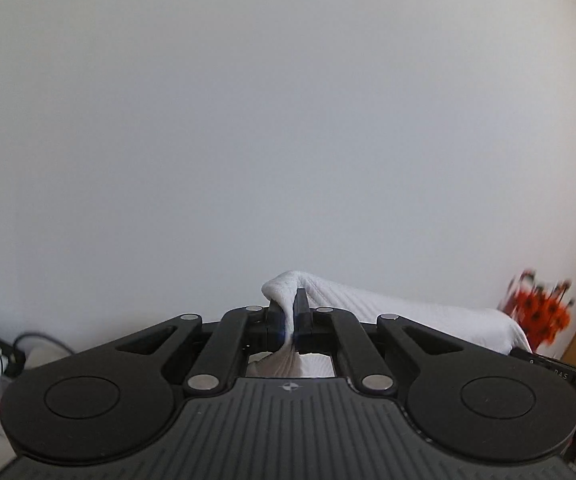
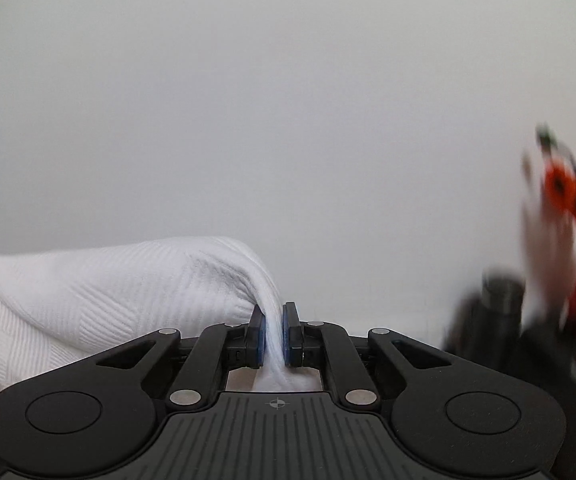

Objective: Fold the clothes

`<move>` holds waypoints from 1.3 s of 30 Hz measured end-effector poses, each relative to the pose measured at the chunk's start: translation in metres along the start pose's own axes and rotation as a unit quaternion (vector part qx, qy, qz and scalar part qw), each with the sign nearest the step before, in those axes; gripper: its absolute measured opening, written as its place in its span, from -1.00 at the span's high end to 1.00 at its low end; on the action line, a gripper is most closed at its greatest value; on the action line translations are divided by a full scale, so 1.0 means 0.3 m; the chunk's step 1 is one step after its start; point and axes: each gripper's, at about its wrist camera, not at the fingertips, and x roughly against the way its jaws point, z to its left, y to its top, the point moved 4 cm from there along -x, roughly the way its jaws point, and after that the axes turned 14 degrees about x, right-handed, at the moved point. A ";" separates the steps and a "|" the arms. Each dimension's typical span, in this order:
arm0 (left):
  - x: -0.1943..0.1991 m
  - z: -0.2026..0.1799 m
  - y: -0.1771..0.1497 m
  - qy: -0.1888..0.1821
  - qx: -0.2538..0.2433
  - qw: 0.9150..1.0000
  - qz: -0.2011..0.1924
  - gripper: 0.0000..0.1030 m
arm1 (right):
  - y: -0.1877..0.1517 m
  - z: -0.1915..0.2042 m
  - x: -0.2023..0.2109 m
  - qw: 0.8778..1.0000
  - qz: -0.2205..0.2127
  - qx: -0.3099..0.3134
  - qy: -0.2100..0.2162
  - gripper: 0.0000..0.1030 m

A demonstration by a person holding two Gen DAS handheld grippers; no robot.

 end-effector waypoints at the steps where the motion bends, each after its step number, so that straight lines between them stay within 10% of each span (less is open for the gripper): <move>1: 0.022 0.003 0.003 -0.003 0.001 1.000 0.000 0.92 | 0.023 0.009 0.022 1.000 -0.013 0.008 0.003 0.86; 6: 0.088 0.114 -0.176 0.025 0.017 0.997 0.068 0.92 | -0.082 0.089 0.083 0.997 0.024 0.061 0.038 0.86; 15: 0.189 0.327 -0.680 0.081 0.110 0.968 0.212 0.92 | -0.693 0.170 0.166 0.969 0.237 -0.003 0.068 0.86; 22: 0.225 0.405 -0.770 0.113 0.163 0.957 0.212 0.92 | -0.874 0.257 0.255 0.942 0.324 -0.024 0.083 0.52; 29: 0.308 0.386 -0.749 0.131 0.131 0.968 0.172 0.92 | -0.789 0.213 0.307 0.955 0.289 -0.012 0.067 -0.45; 39: 0.339 0.398 -0.759 0.163 0.146 0.965 0.143 0.92 | -0.683 0.090 0.222 0.973 0.223 -0.037 0.049 -0.52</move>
